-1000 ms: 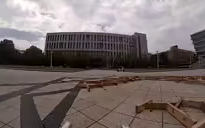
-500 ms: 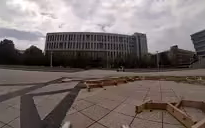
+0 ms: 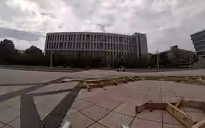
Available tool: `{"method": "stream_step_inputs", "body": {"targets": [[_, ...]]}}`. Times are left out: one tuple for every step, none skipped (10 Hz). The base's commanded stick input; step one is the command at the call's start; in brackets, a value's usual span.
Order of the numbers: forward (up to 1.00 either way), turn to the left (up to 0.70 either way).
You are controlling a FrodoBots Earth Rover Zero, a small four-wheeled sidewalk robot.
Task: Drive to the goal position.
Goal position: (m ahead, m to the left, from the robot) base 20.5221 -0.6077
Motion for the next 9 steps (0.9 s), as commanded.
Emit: {"method": "stream_step_inputs", "body": {"targets": [[0.06, 0.01], [0.06, 0.00], [0.06, 0.00], [0.06, 0.00], [0.06, 0.00], [0.06, 0.00], [0.06, 0.00], [0.06, 0.00], [0.06, 0.01]]}}
